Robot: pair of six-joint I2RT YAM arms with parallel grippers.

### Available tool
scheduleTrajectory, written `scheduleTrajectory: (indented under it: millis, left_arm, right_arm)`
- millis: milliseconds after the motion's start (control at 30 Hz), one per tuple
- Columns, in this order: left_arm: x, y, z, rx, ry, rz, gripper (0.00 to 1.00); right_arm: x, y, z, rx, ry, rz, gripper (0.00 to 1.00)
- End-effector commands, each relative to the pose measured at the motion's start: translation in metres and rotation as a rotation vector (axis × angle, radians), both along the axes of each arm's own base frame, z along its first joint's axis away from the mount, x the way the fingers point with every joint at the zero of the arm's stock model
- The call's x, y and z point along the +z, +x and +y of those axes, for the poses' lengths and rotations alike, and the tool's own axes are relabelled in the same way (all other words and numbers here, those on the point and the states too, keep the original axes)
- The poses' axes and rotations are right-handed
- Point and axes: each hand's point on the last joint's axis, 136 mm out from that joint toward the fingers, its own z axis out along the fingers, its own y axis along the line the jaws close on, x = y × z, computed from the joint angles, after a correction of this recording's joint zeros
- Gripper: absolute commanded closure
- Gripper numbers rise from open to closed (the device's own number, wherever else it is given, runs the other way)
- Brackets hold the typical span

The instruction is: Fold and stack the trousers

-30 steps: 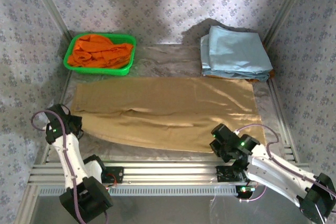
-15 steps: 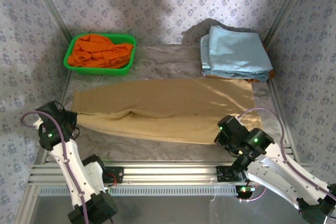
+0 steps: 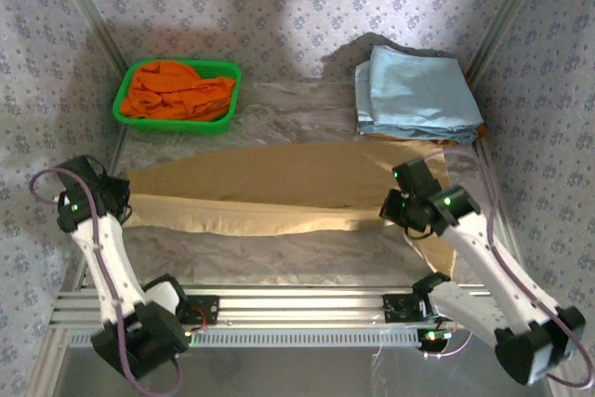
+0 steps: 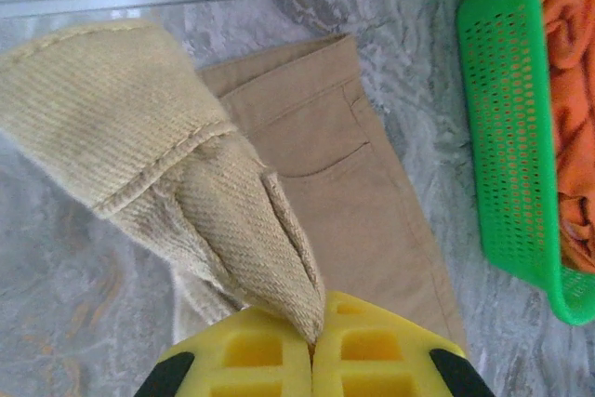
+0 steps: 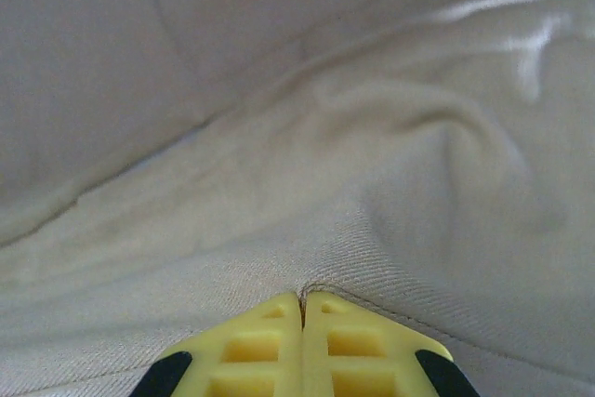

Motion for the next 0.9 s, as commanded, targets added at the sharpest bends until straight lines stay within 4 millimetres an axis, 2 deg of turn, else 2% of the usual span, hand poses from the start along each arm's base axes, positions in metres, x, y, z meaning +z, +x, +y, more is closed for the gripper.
scheduleTrajectory:
  millis: [0,33,167,433,667,867]
  left_arm:
    - [0.041,0.045,0.027,0.008,0.109,-0.135,1.00]
    - [0.043,0.057,0.022,-0.026,0.125,-0.127,1.00]
    - [0.042,0.082,0.025,-0.057,0.148,-0.102,1.00]
    - [0.026,0.113,0.036,-0.051,0.144,-0.066,1.00]
    - [0.014,0.138,0.040,-0.057,0.181,-0.008,1.00]
    - [0.007,0.162,0.045,-0.092,0.220,0.045,1.00]
  right_arm:
    - [0.018,0.038,-0.022,0.049,-0.099,-0.078,1.00]
    - [0.020,0.049,-0.025,0.048,-0.109,-0.084,1.00]
    - [0.025,0.089,-0.036,0.037,-0.139,-0.093,1.00]
    - [0.004,0.156,-0.045,0.066,-0.137,-0.039,1.00]
    - [-0.020,0.195,-0.046,0.105,-0.144,0.028,1.00]
    - [-0.046,0.212,-0.047,0.135,-0.155,0.088,1.00]
